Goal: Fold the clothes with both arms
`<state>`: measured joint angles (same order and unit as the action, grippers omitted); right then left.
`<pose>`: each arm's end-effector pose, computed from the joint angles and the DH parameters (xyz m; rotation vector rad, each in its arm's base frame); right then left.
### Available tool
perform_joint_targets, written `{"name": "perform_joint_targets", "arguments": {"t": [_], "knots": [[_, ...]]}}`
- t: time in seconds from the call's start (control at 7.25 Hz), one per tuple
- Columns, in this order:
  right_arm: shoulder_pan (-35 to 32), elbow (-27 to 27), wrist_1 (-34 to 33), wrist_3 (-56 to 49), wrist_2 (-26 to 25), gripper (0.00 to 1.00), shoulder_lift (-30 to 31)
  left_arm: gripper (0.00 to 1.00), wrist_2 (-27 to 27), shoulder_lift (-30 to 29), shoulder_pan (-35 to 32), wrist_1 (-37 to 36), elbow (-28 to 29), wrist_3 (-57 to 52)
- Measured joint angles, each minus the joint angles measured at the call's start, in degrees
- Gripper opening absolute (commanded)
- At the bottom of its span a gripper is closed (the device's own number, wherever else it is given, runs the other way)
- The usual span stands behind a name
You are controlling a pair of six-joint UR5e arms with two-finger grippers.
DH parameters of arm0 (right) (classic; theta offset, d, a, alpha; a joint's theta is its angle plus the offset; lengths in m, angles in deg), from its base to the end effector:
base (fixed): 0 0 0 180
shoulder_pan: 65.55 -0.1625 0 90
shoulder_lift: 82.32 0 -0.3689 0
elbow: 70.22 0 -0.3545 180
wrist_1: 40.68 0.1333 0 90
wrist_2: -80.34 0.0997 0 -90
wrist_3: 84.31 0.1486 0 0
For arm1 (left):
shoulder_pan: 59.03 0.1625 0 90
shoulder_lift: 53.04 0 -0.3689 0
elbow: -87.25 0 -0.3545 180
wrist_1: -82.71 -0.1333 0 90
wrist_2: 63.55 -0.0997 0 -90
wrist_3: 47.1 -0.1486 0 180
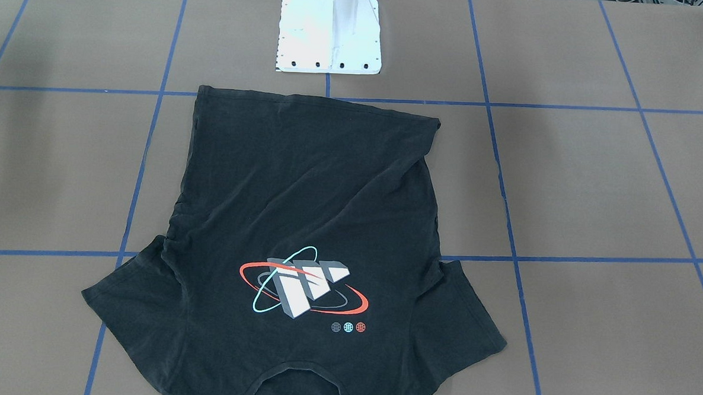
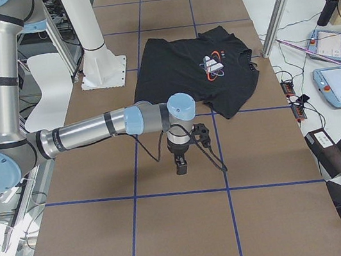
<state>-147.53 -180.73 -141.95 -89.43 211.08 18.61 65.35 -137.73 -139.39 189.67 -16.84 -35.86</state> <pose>-0.0165 -0.3773 0.5812 -0.0463 -0.7114 -0.2091 0.0370 -0.4565 0.5366 0.3036 0.7342 0.1260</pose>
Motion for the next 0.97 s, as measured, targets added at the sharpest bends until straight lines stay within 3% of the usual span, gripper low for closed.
{"name": "perform_joint_targets", "arguments": {"t": [0.97], "knots": [[-0.6, 0.3, 0.3, -0.7, 2.0, 1.0, -0.4, 1.0, 6.1, 3.4, 1.0, -0.2, -4.3, -1.9]]}}
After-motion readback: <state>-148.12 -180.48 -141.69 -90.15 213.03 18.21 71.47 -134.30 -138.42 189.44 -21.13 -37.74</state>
